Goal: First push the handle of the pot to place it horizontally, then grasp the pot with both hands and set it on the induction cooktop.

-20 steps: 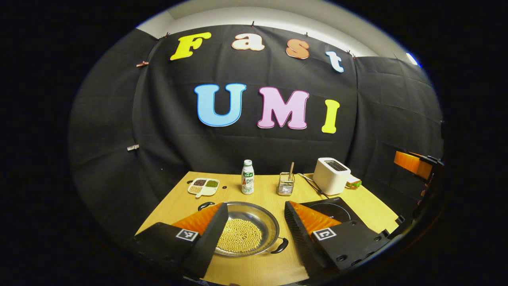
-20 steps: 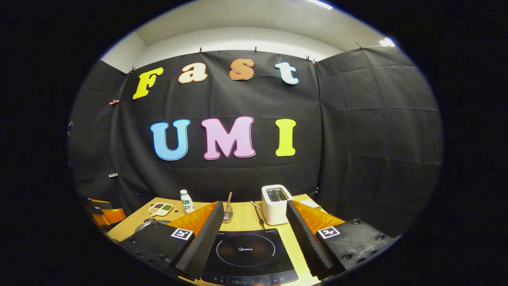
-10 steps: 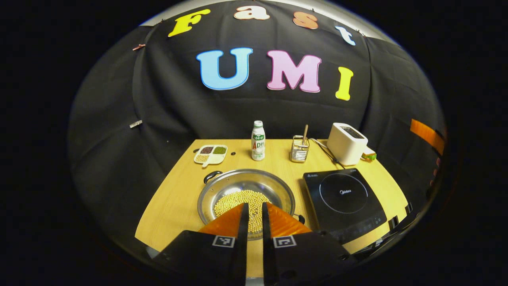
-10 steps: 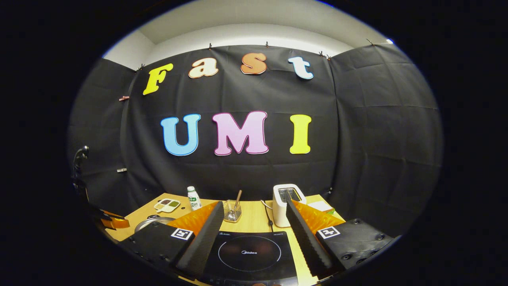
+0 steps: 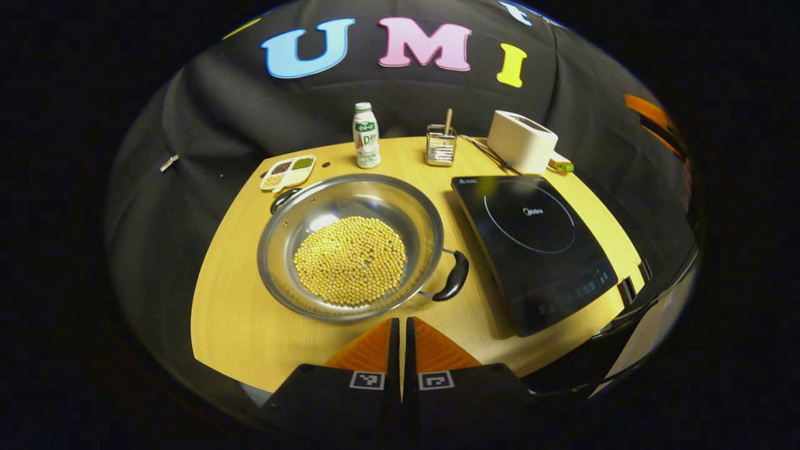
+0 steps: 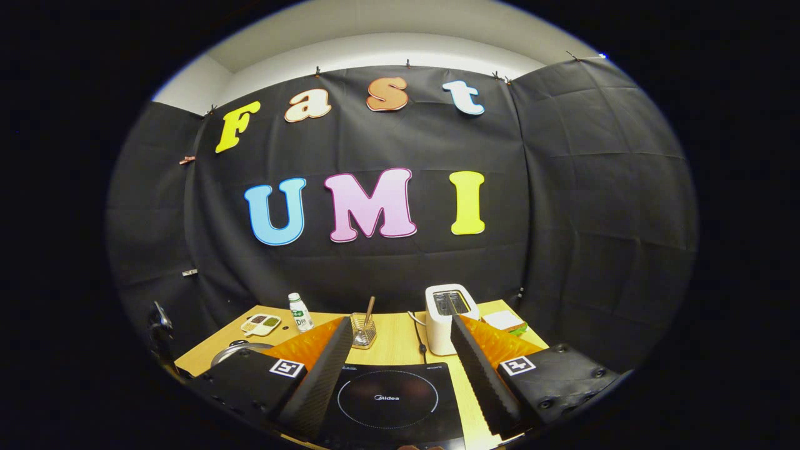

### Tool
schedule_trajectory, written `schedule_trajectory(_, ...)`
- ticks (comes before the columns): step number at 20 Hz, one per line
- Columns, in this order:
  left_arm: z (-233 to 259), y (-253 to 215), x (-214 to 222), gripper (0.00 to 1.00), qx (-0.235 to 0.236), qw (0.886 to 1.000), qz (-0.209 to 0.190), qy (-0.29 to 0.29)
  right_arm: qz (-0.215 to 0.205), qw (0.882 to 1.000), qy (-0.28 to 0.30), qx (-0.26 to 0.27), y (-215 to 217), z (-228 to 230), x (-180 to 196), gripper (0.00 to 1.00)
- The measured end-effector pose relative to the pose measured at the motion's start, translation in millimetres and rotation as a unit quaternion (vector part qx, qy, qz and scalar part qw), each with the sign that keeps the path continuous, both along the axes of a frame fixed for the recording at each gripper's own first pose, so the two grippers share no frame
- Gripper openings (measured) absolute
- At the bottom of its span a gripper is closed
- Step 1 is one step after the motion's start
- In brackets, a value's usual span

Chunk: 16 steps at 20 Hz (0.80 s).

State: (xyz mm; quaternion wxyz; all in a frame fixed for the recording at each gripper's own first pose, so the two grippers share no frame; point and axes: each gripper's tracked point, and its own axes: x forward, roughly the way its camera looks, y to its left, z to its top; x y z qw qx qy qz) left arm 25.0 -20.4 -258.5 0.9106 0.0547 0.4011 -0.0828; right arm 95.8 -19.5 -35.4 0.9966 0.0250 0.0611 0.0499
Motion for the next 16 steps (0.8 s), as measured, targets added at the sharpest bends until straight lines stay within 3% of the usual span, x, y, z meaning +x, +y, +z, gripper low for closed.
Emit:
schedule_trajectory(9,-55.9,-22.4,19.7,0.05,0.089,0.989,-0.111,0.039,-0.019,1.0,0.023,0.003,-22.5,-12.9,-4.9,0.98)
schedule_trajectory(16,-63.6,-35.4,39.0,0.05,0.097,0.987,-0.121,0.039,-0.041,0.999,0.028,-0.002,-42.0,-16.0,-13.0,0.98)
